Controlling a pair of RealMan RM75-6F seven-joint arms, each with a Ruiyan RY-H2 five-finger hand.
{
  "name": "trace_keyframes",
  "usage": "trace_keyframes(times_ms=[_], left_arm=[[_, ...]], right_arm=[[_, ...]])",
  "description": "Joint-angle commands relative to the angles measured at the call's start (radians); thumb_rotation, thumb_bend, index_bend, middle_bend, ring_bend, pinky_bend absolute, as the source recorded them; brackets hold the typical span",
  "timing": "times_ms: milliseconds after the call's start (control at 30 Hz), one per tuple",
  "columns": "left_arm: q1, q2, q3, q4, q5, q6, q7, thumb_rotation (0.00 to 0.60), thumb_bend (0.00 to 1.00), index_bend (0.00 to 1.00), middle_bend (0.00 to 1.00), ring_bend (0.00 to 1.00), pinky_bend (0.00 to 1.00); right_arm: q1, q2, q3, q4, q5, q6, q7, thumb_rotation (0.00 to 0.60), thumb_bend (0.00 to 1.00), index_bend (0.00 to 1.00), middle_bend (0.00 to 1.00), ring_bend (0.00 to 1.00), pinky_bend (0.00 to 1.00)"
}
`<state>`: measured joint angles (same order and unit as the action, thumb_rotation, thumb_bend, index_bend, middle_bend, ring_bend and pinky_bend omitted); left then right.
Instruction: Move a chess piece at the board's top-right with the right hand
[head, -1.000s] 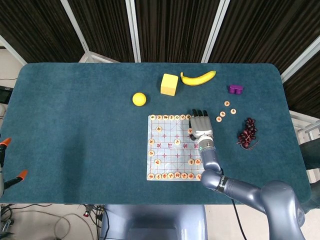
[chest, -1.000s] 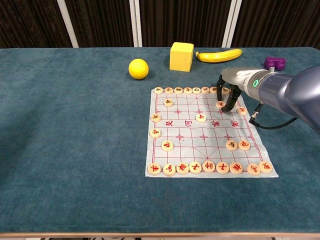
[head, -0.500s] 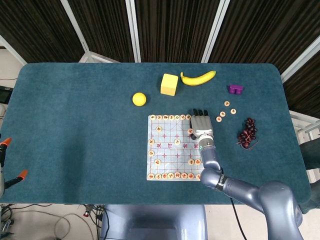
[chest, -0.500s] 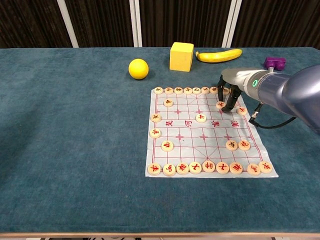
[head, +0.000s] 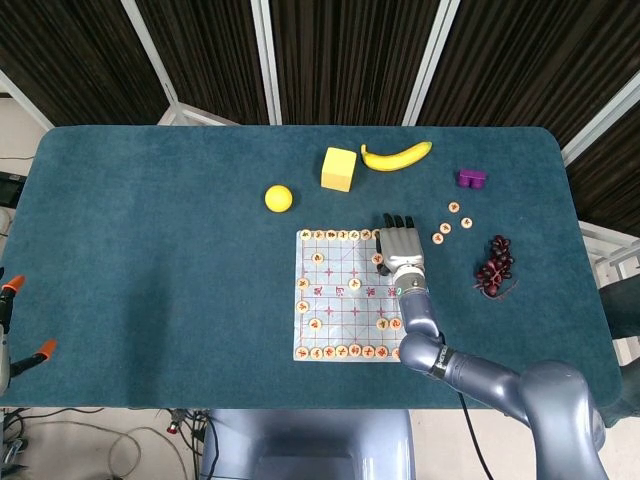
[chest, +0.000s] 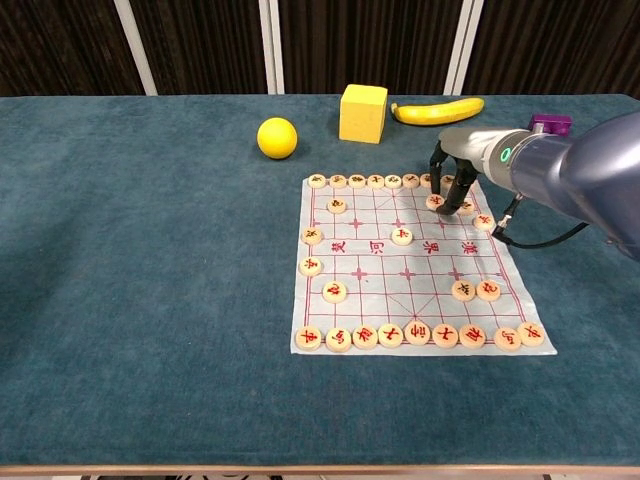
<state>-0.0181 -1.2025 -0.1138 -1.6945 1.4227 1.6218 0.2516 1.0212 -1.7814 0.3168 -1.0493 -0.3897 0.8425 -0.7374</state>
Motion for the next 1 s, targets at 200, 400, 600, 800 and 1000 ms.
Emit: trace_keyframes(times_ms=[200,400,600,800,1000], left_arm=[[-0.001,-0.003,0.001,0.001,-0.001,-0.002,0.004,0.600,0.03,0.14,0.01,0.00,0.06],[-0.001,-0.005,0.000,0.002,0.000,0.001,0.008,0.600,0.03,0.14,0.01,0.00,0.06],[-0.003,-0.009,0.005,0.002,0.003,-0.002,0.018,0.600,0.03,0.14,0.01,0.00,0.06],[-0.001,-0.008,0.006,-0.001,0.007,0.003,0.019,0.600,0.03,0.14,0.01,0.00,0.06],[0.001,-0.003,0.004,-0.002,0.004,0.004,0.011,0.600,0.03,0.14,0.01,0.00,0.06]], right_arm=[[0.006,0.037,-0.003,-0.032,0.027,0.018,-0.039,0.600,0.37,0.52,0.08,0.06,0.04],[0.002,0.066,-0.006,-0.053,0.045,0.026,-0.052,0.600,0.37,0.52,0.08,0.06,0.04],[-0.007,0.082,-0.016,-0.068,0.052,0.026,-0.052,0.600,0.37,0.53,0.08,0.06,0.04],[-0.006,0.082,-0.027,-0.064,0.064,0.019,-0.059,0.600,0.37,0.52,0.08,0.06,0.04],[-0.003,0.079,-0.031,-0.055,0.075,0.018,-0.063,0.600,0.37,0.52,0.08,0.06,0.04]])
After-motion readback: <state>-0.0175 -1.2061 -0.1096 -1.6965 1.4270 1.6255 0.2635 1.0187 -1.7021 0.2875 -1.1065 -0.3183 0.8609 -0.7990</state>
